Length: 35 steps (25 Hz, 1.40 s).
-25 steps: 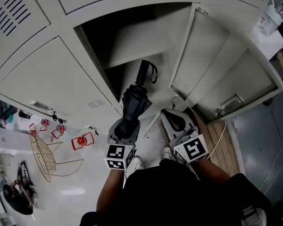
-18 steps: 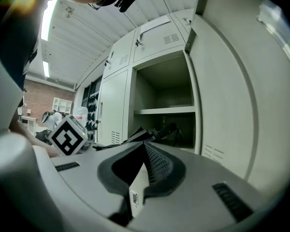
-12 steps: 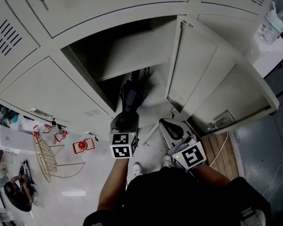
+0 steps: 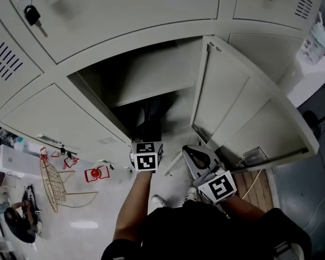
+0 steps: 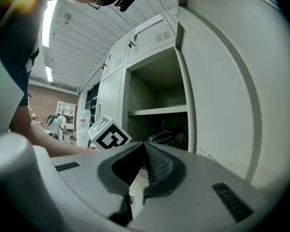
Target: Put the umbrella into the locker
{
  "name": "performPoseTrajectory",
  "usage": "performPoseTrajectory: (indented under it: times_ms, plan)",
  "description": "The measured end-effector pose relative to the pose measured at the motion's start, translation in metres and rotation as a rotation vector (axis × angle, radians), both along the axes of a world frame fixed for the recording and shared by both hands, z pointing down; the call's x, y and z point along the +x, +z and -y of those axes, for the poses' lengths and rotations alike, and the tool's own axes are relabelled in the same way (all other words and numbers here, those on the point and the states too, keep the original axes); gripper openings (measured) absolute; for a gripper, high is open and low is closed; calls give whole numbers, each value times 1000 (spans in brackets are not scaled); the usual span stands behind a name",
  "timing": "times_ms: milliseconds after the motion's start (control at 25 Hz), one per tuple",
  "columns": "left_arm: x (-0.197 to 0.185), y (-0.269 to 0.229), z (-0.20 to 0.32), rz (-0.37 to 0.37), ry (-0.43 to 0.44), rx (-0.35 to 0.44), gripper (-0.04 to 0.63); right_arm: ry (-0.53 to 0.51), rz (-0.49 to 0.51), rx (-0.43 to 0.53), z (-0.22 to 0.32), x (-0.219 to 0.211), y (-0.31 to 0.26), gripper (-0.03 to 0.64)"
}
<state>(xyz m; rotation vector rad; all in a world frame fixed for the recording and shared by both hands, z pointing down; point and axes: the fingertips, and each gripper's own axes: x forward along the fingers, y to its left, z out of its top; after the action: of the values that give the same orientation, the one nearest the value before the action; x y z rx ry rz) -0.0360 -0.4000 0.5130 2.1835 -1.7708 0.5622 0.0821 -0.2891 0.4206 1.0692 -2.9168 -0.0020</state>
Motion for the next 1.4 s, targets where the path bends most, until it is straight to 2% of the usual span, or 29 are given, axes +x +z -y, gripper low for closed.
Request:
performPoseTrajectory:
  times_ms: [200,320,560,760,960,1160,1280,1400]
  plan:
    - [0,0,28,7,-30,-16,219,-7,5,-19,4,-7,1,-2]
    - [-1,-3,42,55,-21,-14,221,5,17,-24,3,-8,0,-2]
    - [-1,-2,67,83,2,-17,222,28,3,-27,3,-4,2,-2]
    - [-10,8,83,136,-19,-93,225,46,1,-30,3,-4,0,-2]
    - [-13,15,94,166,-31,-131,237,68,-21,-46,8,-3,4,-2]
    - [-13,18,97,166,-37,-159,284,76,-35,-60,8,-4,8,-2]
    - [-11,15,96,148,-32,-135,388,75,-46,-53,7,-5,11,-2]
    - [-7,9,92,147,-7,-95,424,81,-37,-51,7,-7,10,-2]
